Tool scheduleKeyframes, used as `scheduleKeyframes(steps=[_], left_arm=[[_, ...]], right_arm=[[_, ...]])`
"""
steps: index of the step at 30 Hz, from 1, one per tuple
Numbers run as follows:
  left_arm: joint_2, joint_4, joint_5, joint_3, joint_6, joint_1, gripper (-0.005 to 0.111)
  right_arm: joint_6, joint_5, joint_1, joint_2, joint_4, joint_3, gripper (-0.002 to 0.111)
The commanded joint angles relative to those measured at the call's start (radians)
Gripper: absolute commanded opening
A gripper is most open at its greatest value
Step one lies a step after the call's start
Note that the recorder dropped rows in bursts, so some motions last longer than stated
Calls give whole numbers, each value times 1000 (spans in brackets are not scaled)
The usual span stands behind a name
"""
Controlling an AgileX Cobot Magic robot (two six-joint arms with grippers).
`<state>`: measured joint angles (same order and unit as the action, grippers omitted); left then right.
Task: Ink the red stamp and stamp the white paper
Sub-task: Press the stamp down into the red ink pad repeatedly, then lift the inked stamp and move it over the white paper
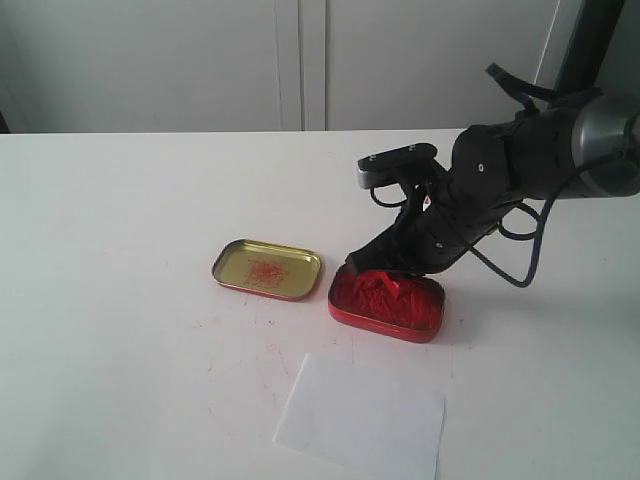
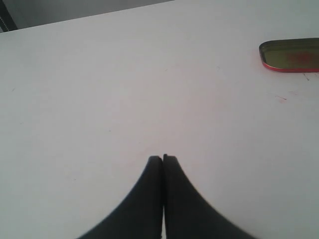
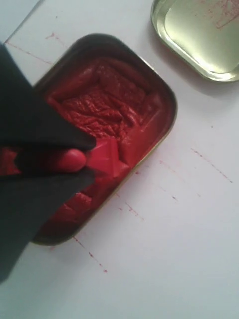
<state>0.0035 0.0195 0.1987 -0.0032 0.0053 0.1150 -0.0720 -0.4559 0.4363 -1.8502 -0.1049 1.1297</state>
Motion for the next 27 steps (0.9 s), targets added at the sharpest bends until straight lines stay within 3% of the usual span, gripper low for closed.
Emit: scheduleKeyframes(steps=[1, 15, 27], left_arm=[[-3, -3, -3, 3, 3, -3, 0], [-3, -3, -3, 3, 3, -3, 0], [-3, -3, -3, 3, 3, -3, 0]], right_arm=[[8, 4, -8, 5, 2, -2, 0], [49, -124, -6, 110, -7, -3, 0], [61, -120, 84, 229, -13, -127, 0]])
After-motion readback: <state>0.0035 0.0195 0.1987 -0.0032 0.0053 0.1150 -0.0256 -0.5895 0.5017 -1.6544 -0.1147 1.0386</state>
